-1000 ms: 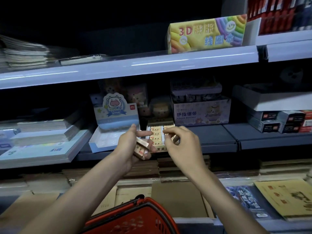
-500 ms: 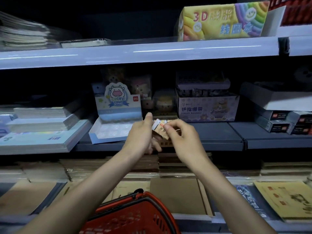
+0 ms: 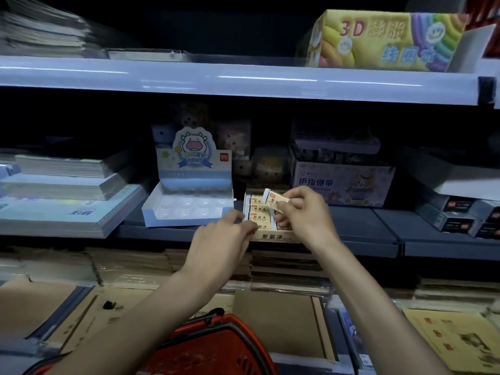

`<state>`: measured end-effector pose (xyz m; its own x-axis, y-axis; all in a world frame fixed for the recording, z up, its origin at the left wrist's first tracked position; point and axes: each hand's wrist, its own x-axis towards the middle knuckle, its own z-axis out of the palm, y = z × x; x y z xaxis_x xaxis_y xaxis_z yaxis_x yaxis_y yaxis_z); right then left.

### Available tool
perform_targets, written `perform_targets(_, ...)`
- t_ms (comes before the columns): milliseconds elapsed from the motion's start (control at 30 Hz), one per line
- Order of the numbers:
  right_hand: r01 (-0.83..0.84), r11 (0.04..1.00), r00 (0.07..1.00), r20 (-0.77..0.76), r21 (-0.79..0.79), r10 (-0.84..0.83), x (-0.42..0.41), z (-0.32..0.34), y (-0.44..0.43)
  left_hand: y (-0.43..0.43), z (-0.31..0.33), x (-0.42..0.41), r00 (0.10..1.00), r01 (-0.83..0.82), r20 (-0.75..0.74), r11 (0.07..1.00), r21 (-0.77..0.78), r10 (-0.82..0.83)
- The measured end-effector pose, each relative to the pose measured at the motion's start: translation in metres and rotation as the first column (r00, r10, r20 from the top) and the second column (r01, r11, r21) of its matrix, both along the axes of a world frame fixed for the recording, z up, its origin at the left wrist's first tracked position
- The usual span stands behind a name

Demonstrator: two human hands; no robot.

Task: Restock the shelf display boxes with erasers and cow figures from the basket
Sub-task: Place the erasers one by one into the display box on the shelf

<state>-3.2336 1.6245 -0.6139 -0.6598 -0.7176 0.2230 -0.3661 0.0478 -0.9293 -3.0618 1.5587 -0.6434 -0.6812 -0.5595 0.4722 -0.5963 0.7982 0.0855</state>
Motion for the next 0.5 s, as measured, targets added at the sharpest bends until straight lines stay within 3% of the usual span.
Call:
perform_targets(200, 0.092, 0.995, 0.929, -0.361, 0.025, -0.077, -0.006, -0.002, -0.023, -0.006, -0.001, 0.002, 0.998, 0.05, -0.04, 0.998, -0.024, -0.051)
perform_targets(500, 0.127, 0.975, 0.711, -0.702, 0.182, 0.039, -0.011, 0.001, -0.043, -0.009, -0.001, 0.011, 0.991, 0.108, -0.074, 0.994, -0.032, -0.11)
